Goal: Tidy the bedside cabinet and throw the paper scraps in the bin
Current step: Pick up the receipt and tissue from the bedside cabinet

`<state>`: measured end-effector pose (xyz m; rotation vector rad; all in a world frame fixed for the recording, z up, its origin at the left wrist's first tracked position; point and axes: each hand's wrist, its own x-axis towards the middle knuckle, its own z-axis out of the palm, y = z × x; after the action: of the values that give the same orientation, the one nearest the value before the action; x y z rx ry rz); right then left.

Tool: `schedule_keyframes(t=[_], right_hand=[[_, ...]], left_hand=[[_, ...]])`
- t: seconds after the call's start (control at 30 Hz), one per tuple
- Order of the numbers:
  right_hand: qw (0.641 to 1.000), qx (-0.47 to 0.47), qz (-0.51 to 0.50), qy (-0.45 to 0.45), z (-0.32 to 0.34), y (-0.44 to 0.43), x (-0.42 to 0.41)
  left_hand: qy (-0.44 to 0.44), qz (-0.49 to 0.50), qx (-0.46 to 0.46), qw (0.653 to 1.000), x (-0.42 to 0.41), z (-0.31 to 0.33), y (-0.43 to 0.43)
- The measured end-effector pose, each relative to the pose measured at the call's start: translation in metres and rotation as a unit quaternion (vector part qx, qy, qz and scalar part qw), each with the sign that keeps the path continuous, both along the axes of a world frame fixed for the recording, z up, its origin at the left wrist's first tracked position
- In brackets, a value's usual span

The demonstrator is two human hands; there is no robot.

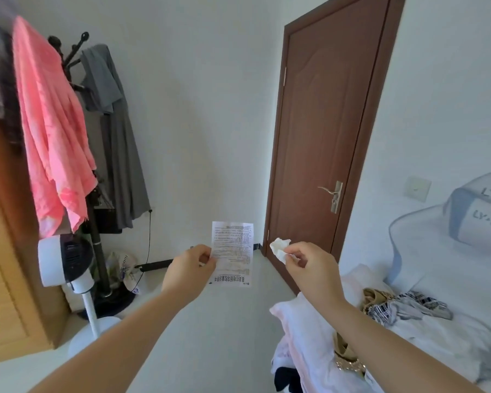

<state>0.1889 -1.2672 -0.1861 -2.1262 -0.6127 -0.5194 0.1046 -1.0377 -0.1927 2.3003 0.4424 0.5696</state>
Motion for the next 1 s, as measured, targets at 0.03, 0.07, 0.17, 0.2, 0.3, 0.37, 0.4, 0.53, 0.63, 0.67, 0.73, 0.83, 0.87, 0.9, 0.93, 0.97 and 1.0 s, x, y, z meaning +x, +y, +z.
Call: schedule_keyframes(t=[0.03,0.07,0.17,0.2,0.3,0.37,0.4,0.53,0.63,0.67,0.73,0.83,0.87,0.9,0.93,0.97,1.0], right_hand=[[1.000,-0.001,0.002,0.004,-0.002,0.013,0.016],[1.000,-0.004,0.003,0.007,-0.005,0.027,0.032],[1.000,-0.012,-0.001,0.004,-0.011,0.068,0.081],[1.000,-0.010,-0.004,0.001,-0.012,0.082,0.096],[1.000,0.000,-0.023,0.000,-0.013,0.124,0.144],[0.999,0.002,-0.040,0.005,-0.013,0.149,0.175],[0.999,0.004,-0.049,0.005,-0.015,0.160,0.190],[0.995,0.009,-0.097,0.025,-0.025,0.187,0.246],[0.990,-0.007,-0.134,0.048,-0.035,0.191,0.287],[0.988,-0.009,-0.144,0.052,-0.038,0.190,0.301],[0.985,-0.012,-0.164,0.058,-0.044,0.185,0.331],[0.978,-0.011,-0.193,0.075,-0.052,0.173,0.380],[0.977,-0.008,-0.199,0.081,-0.056,0.168,0.397],[0.975,-0.005,-0.204,0.087,-0.059,0.162,0.415],[0.974,-0.005,-0.208,0.093,-0.062,0.155,0.433],[0.971,-0.006,-0.215,0.101,-0.065,0.148,0.451],[0.969,-0.009,-0.224,0.109,-0.067,0.140,0.469]], left_hand=[[0.002,0.002,-0.002,1.000,0.015,-0.002,0.012],[0.002,0.004,-0.004,1.000,0.031,-0.003,0.025],[-0.003,-0.002,-0.002,1.000,0.082,-0.005,0.067],[-0.005,-0.009,-0.001,1.000,0.100,-0.005,0.081],[0.001,-0.041,-0.010,0.999,0.156,0.000,0.122],[0.008,-0.059,-0.012,0.998,0.193,0.003,0.147],[0.011,-0.066,-0.011,0.998,0.212,0.004,0.158],[0.023,-0.097,-0.003,0.995,0.286,0.001,0.186],[0.031,-0.127,-0.017,0.991,0.341,-0.009,0.190],[0.034,-0.136,-0.020,0.990,0.360,-0.013,0.190],[0.042,-0.149,-0.017,0.988,0.397,-0.021,0.186],[0.050,-0.166,-0.007,0.985,0.456,-0.032,0.175],[0.053,-0.175,-0.003,0.983,0.477,-0.036,0.169],[0.057,-0.184,0.000,0.981,0.500,-0.038,0.163],[0.060,-0.192,0.003,0.980,0.522,-0.041,0.157],[0.063,-0.199,0.006,0.978,0.545,-0.043,0.150],[0.066,-0.206,0.009,0.976,0.567,-0.045,0.143]])
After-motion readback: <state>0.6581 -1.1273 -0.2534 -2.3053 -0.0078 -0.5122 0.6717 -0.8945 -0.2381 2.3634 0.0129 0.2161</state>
